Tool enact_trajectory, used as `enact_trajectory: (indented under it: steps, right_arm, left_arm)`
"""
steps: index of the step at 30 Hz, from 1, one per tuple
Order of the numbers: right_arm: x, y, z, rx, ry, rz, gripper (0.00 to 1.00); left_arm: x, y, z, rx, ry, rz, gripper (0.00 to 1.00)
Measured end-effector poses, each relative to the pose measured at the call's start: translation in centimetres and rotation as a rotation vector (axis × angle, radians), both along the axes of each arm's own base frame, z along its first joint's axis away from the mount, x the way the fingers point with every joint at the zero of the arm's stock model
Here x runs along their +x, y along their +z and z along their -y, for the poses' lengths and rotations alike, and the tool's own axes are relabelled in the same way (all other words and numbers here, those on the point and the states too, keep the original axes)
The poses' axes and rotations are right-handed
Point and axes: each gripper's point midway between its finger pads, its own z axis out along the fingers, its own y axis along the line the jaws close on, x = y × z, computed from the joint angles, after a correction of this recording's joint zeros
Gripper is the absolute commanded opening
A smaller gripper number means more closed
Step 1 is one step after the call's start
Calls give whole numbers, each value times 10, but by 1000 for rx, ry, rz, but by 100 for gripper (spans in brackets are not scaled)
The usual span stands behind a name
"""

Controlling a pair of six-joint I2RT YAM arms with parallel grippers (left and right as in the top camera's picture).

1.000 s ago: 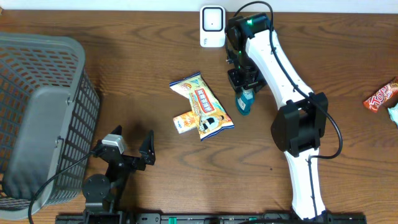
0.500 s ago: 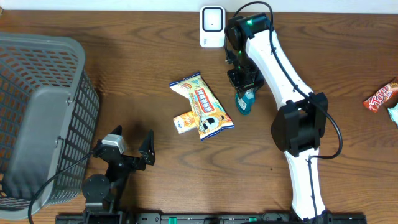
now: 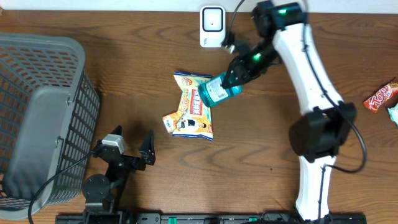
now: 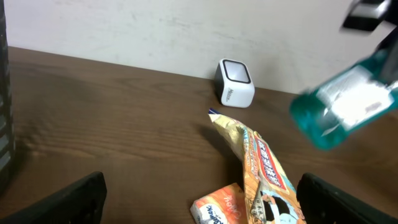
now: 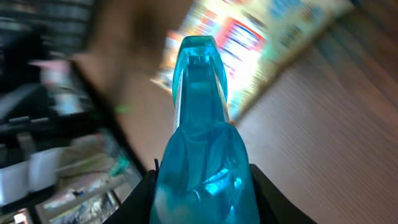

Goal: Scan the item barcode
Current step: 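Lift the mouthwash bottle and swing it past the white scanner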

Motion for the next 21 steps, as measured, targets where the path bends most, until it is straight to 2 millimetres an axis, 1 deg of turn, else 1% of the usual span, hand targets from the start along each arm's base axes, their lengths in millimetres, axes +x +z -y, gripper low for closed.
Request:
enact_trajectory:
  steps: [3,6,15,18,21]
  right_arm:
    - [-1,28,-5,143,7,32,7]
    - [1,41,-10,250,4,33,8]
    - [0,71,-23,457,16,38,5]
    - [0,75,-25,488,20,43,6]
    - [0,75,-25,488,25,51,7]
  left_arm:
    - [0,0,0,0,0,0,98]
    - [0,0,0,0,0,0,98]
    - [0,0,0,0,0,0,98]
    - [0,0,0,0,0,0,98]
    - [0,0,0,0,0,0,98]
